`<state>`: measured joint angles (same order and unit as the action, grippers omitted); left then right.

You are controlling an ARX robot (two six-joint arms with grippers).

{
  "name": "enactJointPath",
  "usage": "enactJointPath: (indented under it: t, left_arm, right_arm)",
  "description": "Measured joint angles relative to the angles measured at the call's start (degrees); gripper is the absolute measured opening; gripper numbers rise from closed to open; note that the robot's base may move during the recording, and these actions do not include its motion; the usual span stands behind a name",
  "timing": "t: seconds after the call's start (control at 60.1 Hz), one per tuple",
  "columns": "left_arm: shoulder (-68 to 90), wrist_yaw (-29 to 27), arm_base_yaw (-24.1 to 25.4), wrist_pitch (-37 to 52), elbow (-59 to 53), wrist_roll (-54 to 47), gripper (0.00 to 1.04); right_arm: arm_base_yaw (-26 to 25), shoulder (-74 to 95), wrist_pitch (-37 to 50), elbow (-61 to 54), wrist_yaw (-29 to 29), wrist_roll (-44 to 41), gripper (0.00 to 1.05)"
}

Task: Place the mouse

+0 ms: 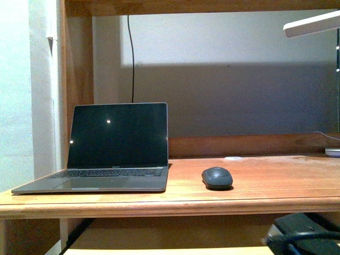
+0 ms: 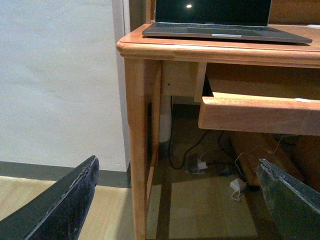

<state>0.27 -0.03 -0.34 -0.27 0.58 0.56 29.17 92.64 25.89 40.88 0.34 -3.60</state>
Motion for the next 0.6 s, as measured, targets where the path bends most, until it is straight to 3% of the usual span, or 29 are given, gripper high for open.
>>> enactJointPath:
  t: [0.333,0.599]
  left_arm:
    - [0.0,0.0,0.0,0.0,0.0,0.0,0.97]
    - [0.0,0.0,0.0,0.0,0.0,0.0,0.97]
  right_arm:
    - [4.0,14.5,-2.7,18.0,7.4,2.7,0.97]
    - [5.1,17.3,-2.9,21.6,9.1,4.2,0.97]
